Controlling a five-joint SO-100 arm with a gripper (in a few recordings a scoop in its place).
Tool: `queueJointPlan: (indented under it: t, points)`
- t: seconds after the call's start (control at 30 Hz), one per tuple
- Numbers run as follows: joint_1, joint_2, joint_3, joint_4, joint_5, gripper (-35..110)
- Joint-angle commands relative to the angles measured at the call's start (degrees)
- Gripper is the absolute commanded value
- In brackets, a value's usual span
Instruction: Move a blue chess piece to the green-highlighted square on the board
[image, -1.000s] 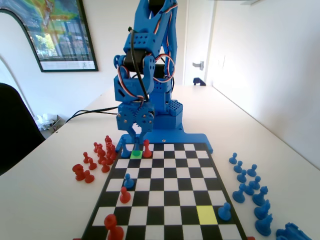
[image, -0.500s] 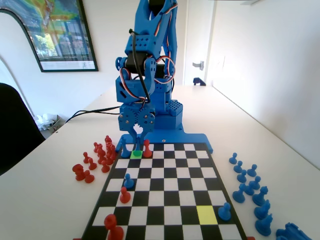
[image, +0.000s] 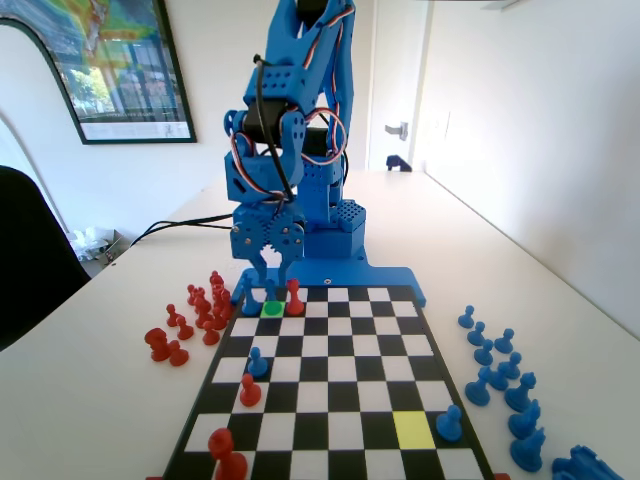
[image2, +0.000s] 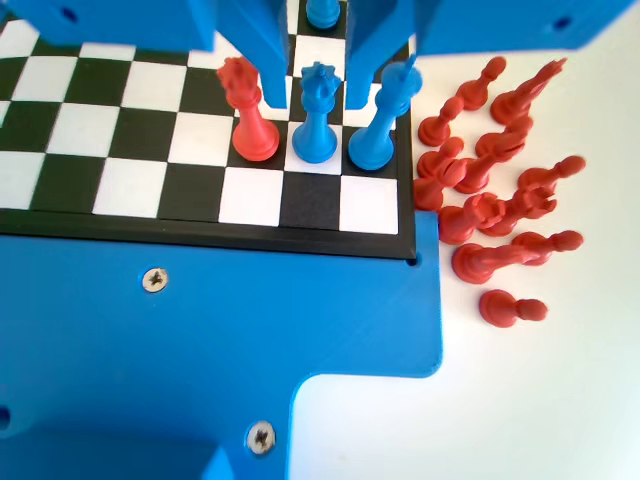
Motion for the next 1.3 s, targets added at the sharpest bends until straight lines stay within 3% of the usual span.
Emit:
queueJointPlan:
  t: [0.0, 0.37, 0.8, 1.27]
  points:
    - [1.58, 3.16, -3.78, 3.78, -1.58, 9]
    - [0.09, 6.24, -18.63, 24.43, 0.00, 1]
    - [-11.69, 19.51, -30.76, 34.63, 14.59, 1]
    - [-21.45, 39.37, -37.62, 54.05, 18.28, 1]
